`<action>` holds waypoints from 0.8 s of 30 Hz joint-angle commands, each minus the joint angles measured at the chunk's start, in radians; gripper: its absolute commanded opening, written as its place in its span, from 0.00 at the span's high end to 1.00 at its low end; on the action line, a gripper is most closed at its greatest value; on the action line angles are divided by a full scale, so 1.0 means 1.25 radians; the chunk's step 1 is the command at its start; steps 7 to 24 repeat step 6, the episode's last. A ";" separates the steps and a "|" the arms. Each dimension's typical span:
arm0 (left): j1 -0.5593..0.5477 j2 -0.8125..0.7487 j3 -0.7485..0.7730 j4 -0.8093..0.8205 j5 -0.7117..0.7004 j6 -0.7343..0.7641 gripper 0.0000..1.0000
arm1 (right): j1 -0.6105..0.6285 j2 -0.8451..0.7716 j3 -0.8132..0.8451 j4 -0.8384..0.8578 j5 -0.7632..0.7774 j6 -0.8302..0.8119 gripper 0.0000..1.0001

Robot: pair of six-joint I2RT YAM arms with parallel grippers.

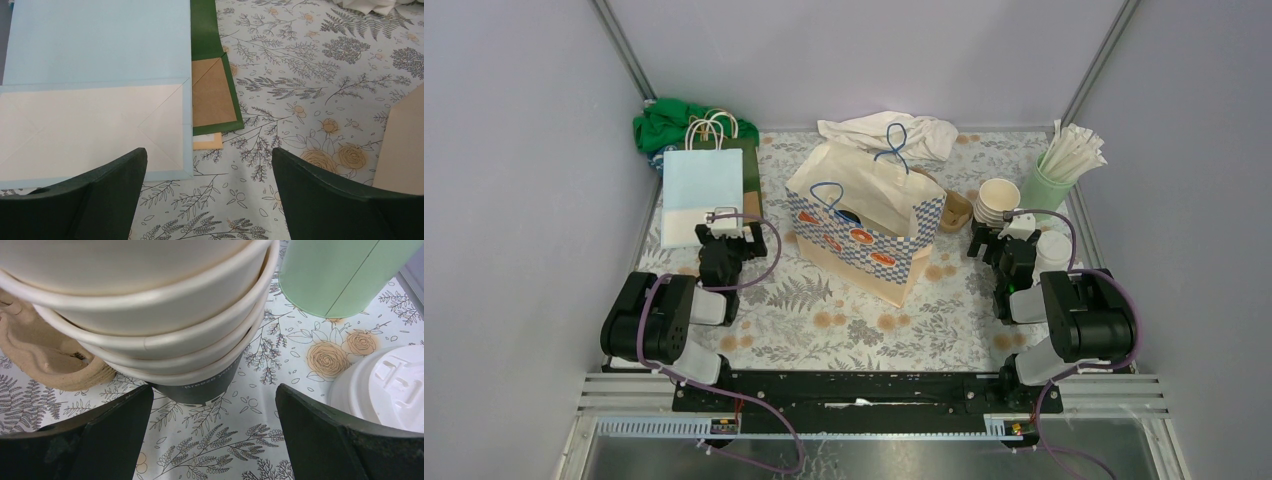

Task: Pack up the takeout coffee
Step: Reset both arms

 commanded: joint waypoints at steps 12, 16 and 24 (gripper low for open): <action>0.028 0.003 0.024 0.020 0.045 -0.009 0.01 | -0.004 0.005 0.018 0.035 0.022 0.003 0.00; 0.028 0.003 0.024 0.020 0.045 -0.009 0.01 | -0.004 0.005 0.018 0.035 0.022 0.003 0.00; 0.028 0.003 0.024 0.020 0.045 -0.009 0.01 | -0.004 0.005 0.018 0.035 0.022 0.003 0.00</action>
